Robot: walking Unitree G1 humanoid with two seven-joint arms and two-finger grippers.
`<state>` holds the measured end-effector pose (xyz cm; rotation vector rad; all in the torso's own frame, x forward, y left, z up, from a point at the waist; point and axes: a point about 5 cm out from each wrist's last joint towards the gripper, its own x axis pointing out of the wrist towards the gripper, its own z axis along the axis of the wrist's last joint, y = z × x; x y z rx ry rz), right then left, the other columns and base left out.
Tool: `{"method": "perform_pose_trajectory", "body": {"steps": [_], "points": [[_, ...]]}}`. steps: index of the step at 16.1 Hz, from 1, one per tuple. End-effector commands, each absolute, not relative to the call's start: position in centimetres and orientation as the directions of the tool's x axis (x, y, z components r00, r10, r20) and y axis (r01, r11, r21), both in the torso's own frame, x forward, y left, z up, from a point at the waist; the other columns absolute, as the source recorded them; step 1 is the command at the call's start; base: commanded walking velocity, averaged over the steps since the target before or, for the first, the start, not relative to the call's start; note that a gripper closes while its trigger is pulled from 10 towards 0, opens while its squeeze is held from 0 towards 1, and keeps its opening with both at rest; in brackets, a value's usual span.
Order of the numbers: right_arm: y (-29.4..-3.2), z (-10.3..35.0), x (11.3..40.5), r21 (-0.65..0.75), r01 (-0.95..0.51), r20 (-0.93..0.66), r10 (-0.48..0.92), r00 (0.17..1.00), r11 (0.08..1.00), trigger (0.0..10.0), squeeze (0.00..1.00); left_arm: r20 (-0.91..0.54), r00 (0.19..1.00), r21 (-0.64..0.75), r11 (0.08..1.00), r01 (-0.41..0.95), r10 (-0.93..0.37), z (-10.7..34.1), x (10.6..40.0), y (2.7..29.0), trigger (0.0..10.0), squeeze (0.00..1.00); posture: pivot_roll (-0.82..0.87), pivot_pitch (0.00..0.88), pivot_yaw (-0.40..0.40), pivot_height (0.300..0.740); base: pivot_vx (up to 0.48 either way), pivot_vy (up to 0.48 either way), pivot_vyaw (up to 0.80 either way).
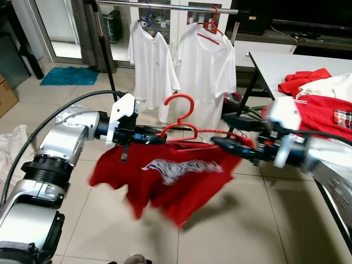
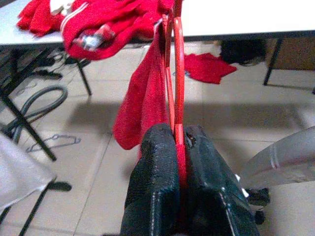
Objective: Hang hanger
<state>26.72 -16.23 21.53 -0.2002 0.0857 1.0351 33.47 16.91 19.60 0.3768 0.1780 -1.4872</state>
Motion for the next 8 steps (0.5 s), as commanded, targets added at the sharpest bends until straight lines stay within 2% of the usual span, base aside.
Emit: {"method": "perform_pose_trajectory", "body": {"steps": [1, 2, 4, 5, 6, 7, 8], "points": [[-15.8, 21.6, 27.0, -0.075, -0.902, -0.204, 0.879, 0.432, 0.426, 10.0, 1.00, -0.341, 0.033, 0.179, -0.030, 0.983, -0.940, 20.9, 33.5, 15.9, 0.0, 0.00, 0.00, 0.000, 0.006, 0.740, 0.000, 0.000, 0.00], [-15.4, 21.6, 26.9, -0.050, -0.930, -0.252, 0.896, 0.365, 0.364, 10.0, 1.00, -0.345, 0.008, 0.176, -0.056, 0.983, -0.939, 20.9, 33.4, 15.7, 0.0, 0.00, 0.00, 0.000, 0.006, 0.740, 0.000, 0.000, 0.00], [-15.3, 21.5, 27.0, -0.045, -0.940, -0.283, 0.898, 0.337, 0.339, 10.0, 1.00, -0.347, -0.005, 0.172, -0.069, 0.983, -0.938, 20.9, 33.4, 15.6, 0.0, 0.00, 0.00, 0.000, 0.004, 0.740, 0.000, 0.000, 0.00], [-15.1, 21.3, 27.6, -0.065, -0.936, -0.315, 0.883, 0.347, 0.345, 10.0, 0.12, -0.355, -0.032, 0.166, -0.097, 0.981, -0.934, 20.9, 33.1, 15.5, 0.0, 0.00, 0.00, 0.000, 0.001, 0.740, 0.000, 0.000, 0.00], [-15.0, 21.3, 27.8, -0.072, -0.935, -0.326, 0.878, 0.350, 0.346, 10.0, 0.12, -0.357, -0.040, 0.165, -0.106, 0.981, -0.933, 20.9, 33.1, 15.5, 0.0, 0.00, 0.00, 0.000, 0.001, 0.740, 0.000, 0.000, 0.00], [-14.9, 21.2, 28.2, -0.078, -0.938, -0.341, 0.875, 0.345, 0.339, 10.0, 0.00, -0.364, -0.056, 0.166, -0.124, 0.978, -0.930, 21.0, 32.9, 15.5, 0.0, 0.00, 0.00, 0.000, 0.000, 0.740, 0.000, 0.000, 0.00], [-14.9, 21.2, 28.2, -0.078, -0.938, -0.341, 0.875, 0.345, 0.339, 10.0, 0.00, -0.364, -0.056, 0.166, -0.124, 0.978, -0.930, 21.0, 32.9, 15.5, 0.0, 0.00, 0.00, 0.000, 0.000, 0.740, 0.000, 0.000, 0.00]]}}
